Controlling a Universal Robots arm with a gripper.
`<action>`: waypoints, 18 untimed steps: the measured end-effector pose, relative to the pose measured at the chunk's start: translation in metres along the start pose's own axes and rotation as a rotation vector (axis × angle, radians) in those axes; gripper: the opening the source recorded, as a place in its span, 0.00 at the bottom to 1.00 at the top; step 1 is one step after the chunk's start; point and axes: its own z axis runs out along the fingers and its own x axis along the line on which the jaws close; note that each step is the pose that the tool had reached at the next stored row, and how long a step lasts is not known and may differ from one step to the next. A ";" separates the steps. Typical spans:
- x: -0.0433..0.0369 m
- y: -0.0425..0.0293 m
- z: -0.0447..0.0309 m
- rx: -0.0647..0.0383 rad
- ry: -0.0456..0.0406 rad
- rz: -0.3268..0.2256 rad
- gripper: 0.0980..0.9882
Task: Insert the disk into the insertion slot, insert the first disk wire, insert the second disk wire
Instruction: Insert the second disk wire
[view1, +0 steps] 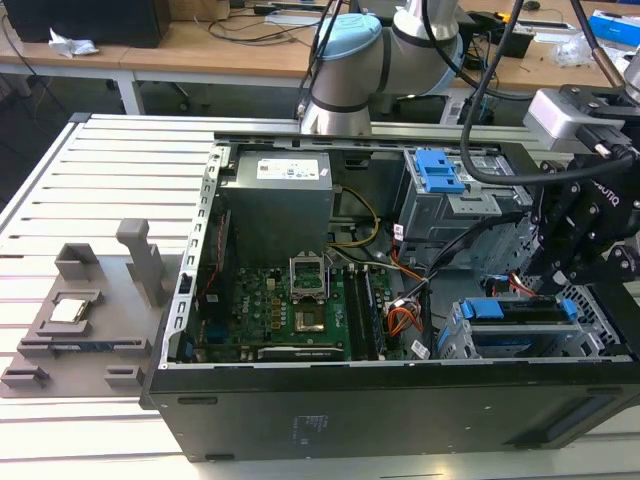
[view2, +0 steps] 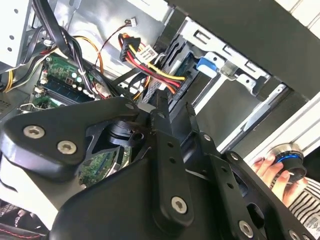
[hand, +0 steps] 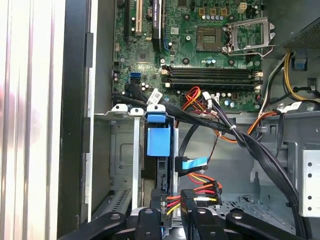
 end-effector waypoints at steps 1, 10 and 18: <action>-0.0001 0.0018 0.0002 0.000 0.0002 0.000 0.23; -0.0005 0.0204 0.0029 0.000 0.0006 0.000 0.23; -0.0100 0.0255 0.0042 0.000 0.0183 -0.005 0.23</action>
